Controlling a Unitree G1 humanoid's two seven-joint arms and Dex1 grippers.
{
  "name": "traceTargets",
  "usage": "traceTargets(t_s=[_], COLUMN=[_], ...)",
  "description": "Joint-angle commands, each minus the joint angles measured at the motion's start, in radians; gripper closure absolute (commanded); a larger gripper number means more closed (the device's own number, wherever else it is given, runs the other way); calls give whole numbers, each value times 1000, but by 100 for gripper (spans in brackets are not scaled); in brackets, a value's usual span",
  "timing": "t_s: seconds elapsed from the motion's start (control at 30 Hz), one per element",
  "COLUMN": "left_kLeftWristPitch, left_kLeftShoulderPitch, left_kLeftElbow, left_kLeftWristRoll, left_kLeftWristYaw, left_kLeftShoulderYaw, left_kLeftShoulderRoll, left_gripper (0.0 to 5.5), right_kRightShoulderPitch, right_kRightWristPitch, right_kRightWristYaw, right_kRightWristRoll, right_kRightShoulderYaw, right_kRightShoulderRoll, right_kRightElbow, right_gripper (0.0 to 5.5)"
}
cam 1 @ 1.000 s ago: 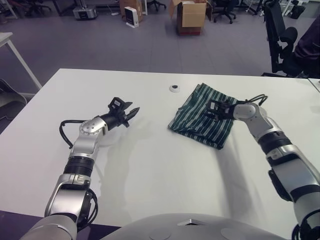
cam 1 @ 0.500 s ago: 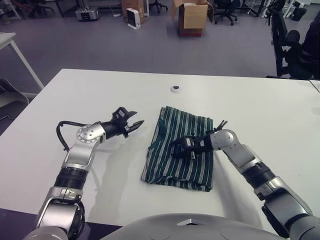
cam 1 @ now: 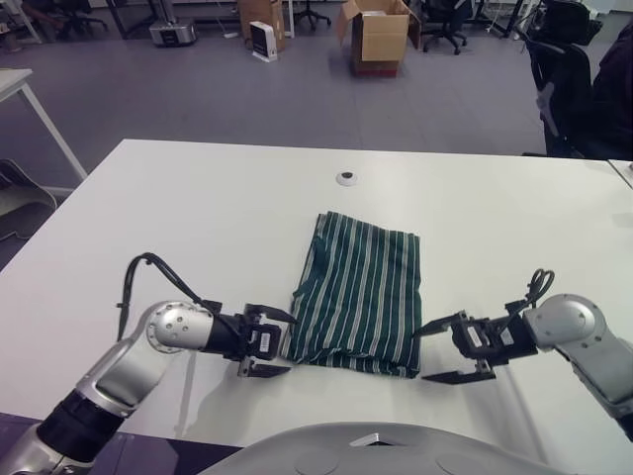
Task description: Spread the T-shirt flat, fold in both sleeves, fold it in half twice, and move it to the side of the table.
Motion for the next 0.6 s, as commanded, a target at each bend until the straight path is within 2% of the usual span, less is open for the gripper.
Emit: traceTargets(t_s=[0.03,0.27,0.5,0.6], left_kLeftWristPitch=[-53,-110,-131,-134], left_kLeftShoulderPitch=[-31,-57,-70,-76], left_kLeftElbow=[69,167,277,324], left_kLeftWristRoll=[35,22,31,29], left_kLeftWristYaw=[7,-27,-15,-21], left_kLeftShoulderYaw=[-37,-66,-101,-110], left_kLeftShoulderRoll=[-20,-20,-56,-58], left_gripper=[163,281,377,435], right_kRightShoulderPitch=[2,-24,-33,-45], right_kRightWristPitch=[-79,-127,-101,-72], right_kRightWristYaw=[-57,-83,-104,-117], right_kRightWristRoll=[-86,-161,-174,-170], right_kRightShoulderYaw=[37,92,116,125], right_kRightShoulderRoll=[30,44,42,48], right_kRightElbow=[37,91,104,121], right_gripper=[234,234,333,389])
